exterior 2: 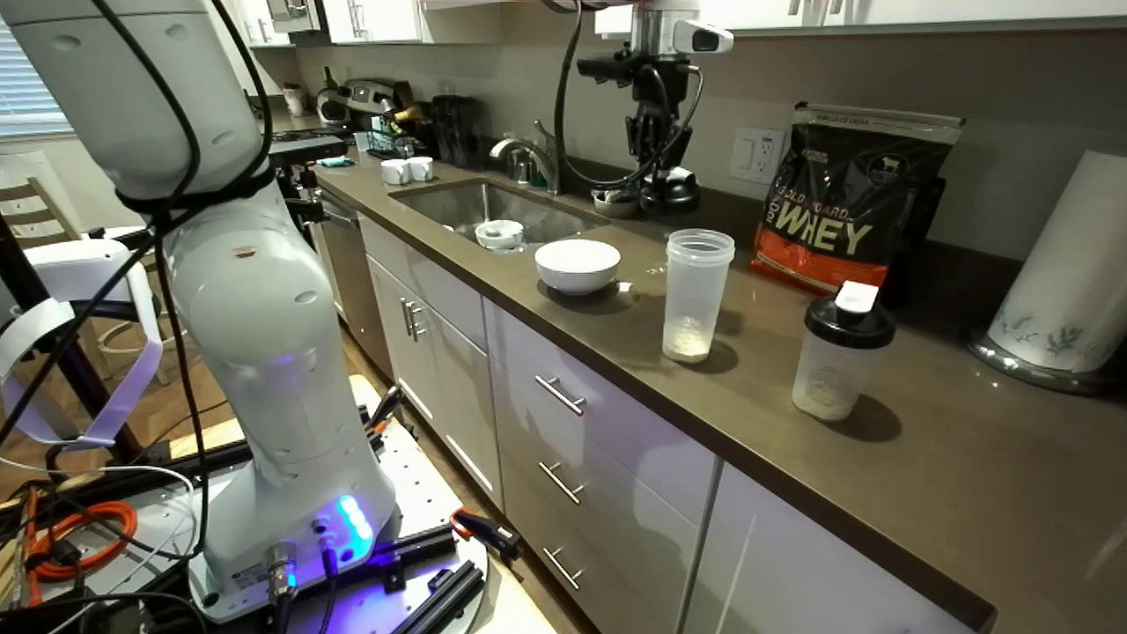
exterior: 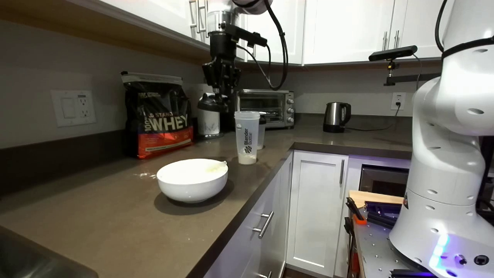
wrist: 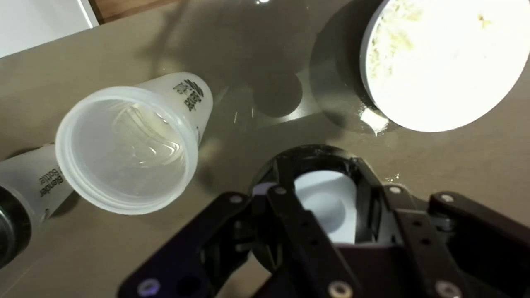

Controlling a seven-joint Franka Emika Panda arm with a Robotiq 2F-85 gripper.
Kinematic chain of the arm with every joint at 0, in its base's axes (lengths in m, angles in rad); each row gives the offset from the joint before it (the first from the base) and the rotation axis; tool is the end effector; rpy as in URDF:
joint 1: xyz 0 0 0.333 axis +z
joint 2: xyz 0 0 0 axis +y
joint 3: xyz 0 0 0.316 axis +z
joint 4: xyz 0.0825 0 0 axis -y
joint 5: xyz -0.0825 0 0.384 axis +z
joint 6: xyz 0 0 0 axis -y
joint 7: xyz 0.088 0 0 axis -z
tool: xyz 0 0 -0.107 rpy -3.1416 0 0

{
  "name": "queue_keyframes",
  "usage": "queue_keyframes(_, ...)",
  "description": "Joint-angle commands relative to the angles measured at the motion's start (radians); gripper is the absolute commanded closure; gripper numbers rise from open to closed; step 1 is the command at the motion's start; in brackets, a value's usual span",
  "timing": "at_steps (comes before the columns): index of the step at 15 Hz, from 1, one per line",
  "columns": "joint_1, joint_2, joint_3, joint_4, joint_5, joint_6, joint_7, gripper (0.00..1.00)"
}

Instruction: Get the lid from the transparent bottle on the left and place it on the table

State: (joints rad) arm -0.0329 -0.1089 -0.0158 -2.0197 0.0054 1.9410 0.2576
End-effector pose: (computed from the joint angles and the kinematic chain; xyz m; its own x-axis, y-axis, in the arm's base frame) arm 0.5278 -0.0256 0.5015 0.9525 -0.3033 0.0274 -0.3030 -0.9529 -0.0143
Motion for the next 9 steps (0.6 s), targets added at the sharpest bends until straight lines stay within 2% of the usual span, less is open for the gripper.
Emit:
queue_keyframes(1,0.014,0.02,0.014,-0.004,0.034,0.034,0.006,0.87)
queue_keyframes(9,0.056,0.066,0.054,-0.05,0.004,0.123,0.055,0.87)
